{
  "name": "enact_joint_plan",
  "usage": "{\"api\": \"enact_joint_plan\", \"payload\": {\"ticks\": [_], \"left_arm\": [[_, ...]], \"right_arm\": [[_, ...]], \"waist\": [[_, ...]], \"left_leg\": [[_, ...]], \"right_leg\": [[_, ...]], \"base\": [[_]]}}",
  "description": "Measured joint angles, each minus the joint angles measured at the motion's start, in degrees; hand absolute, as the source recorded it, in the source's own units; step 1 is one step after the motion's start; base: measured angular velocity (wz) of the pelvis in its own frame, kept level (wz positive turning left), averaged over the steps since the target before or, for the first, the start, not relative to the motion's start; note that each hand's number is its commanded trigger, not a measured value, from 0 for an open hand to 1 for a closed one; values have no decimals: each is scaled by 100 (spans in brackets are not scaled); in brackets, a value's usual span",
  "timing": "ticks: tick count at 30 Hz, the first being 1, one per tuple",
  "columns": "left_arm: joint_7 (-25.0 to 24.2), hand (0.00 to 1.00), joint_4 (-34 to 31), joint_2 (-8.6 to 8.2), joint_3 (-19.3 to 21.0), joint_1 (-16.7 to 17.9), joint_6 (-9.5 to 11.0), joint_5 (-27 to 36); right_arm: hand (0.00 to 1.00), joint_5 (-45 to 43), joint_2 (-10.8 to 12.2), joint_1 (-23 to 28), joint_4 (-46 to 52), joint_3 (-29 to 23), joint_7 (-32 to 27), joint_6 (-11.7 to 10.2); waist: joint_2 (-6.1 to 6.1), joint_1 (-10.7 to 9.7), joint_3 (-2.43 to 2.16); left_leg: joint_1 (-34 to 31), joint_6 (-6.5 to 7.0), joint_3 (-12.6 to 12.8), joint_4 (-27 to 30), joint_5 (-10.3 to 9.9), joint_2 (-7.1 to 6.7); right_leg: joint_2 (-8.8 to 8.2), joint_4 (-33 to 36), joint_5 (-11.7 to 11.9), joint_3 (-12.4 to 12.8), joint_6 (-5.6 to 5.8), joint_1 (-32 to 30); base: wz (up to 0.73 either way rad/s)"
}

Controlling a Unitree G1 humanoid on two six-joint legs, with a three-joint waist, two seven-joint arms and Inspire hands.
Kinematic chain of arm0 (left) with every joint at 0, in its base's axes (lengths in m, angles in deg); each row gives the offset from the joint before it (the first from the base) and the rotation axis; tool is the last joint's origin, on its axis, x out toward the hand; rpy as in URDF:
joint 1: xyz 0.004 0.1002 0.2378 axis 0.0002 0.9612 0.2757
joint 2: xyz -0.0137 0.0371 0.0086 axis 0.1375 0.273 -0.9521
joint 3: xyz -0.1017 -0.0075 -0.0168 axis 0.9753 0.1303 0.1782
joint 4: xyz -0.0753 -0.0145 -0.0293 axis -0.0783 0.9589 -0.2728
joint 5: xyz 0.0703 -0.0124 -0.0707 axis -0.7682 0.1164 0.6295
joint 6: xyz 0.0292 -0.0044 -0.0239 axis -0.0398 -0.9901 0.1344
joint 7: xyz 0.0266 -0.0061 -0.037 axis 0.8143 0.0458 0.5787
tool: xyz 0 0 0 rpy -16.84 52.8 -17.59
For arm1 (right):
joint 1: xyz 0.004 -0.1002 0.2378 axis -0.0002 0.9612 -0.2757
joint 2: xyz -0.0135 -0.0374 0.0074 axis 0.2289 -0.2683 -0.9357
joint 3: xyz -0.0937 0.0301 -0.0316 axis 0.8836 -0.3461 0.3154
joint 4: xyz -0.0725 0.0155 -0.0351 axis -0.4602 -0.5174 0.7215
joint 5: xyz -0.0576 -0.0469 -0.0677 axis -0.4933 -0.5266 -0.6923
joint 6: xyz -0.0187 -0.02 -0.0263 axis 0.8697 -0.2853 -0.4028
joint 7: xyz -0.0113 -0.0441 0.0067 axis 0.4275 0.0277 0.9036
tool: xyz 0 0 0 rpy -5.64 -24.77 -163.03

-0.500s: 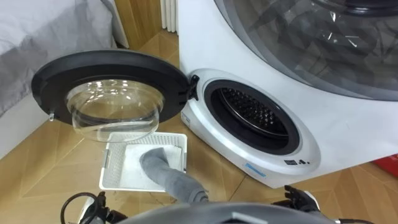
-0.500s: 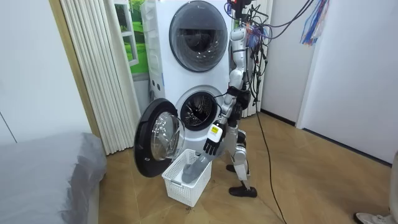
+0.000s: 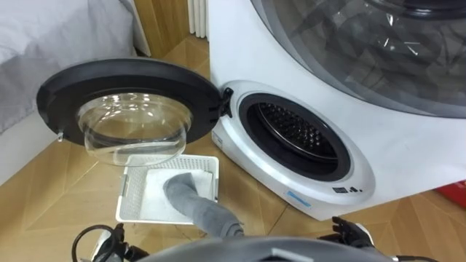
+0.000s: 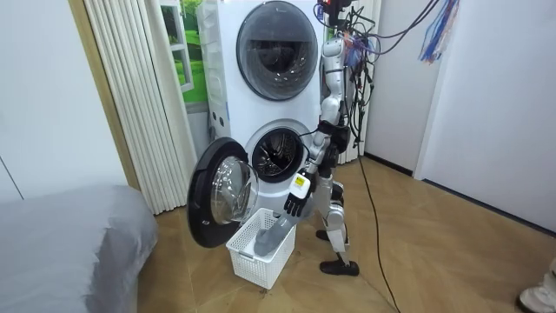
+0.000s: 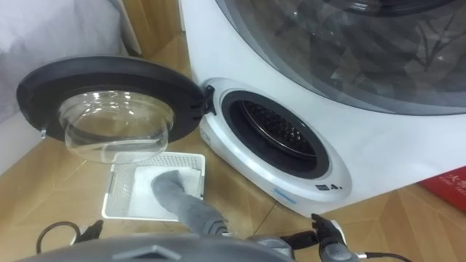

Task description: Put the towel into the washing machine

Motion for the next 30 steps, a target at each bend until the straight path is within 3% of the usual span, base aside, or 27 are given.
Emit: {"api": "enact_joint_plan", "payload": {"ticks": [5, 10, 12, 16, 18, 24, 25, 27, 30], "left_arm": [[0, 0, -83, 8, -1, -247, 6, -256], [80, 0, -93, 18, -174, -810, 174, -302], [136, 0, -39, -10, -415, -1107, 312, -305], [218, 0, 467, -129, -510, -1763, 524, -379], [236, 0, 769, -228, -556, -2144, 570, -376], [239, 0, 981, -276, -891, -2797, 661, -382], [242, 0, 979, -286, -905, -2834, 662, -383], [256, 0, 981, -291, -996, -3063, 661, -494], [363, 0, 980, -287, -1189, -3312, 662, -546]], "right_arm": [[0, -135, -33, -119, -24, -4, 80, -2], [0, -258, -93, -557, -279, 188, 72, -10], [0, -275, -124, -766, -304, 264, 53, -15], [0, -479, -117, -1208, -502, 298, -36, -71], [0, -449, -75, -1481, -601, 461, -52, -149], [0, -314, 231, -2169, -734, 803, 4, -184], [0, -289, 240, -2210, -730, 852, 18, -184], [0, -230, 254, -2387, -726, 968, 32, -185], [0, -143, 237, -2486, -702, 1121, 28, -178]], "waist": [[-12, -19, -13], [11, -17, 27], [84, -20, 74], [148, -47, 136], [198, -72, 219], [174, -112, 327], [173, -128, 339], [142, -169, 433], [112, -194, 475]], "left_leg": [[-373, 1, -34, 100, 0, -7], [-837, 14, -33, 276, 8, -10], [-1059, 21, -34, 337, 12, -17], [-1553, 26, -23, 608, 14, -29], [-1802, 26, -27, 762, 14, -27], [-2632, 64, -19, 1092, 36, -86], [-2706, 64, -15, 1143, 36, -92], [-3053, 84, -8, 1391, 23, -111], [-3541, 147, -5, 1709, -19, -110]], "right_leg": [[-62, 127, 0, -133, 0, -365], [-90, 377, 2, -169, -4, -818], [-94, 503, 9, -144, -14, -1085], [-155, 816, -2, -110, -33, -1616], [-168, 998, -6, -100, -40, -1883], [-237, 1497, -17, -36, -95, -2838], [-251, 1536, -18, -36, -97, -2905], [-282, 1705, -21, 20, -97, -3227], [-281, 1909, -21, 49, -97, -3688]], "base": [[11], [4], [-5], [-9], [0], [-4], [0], [0], [0]]}}
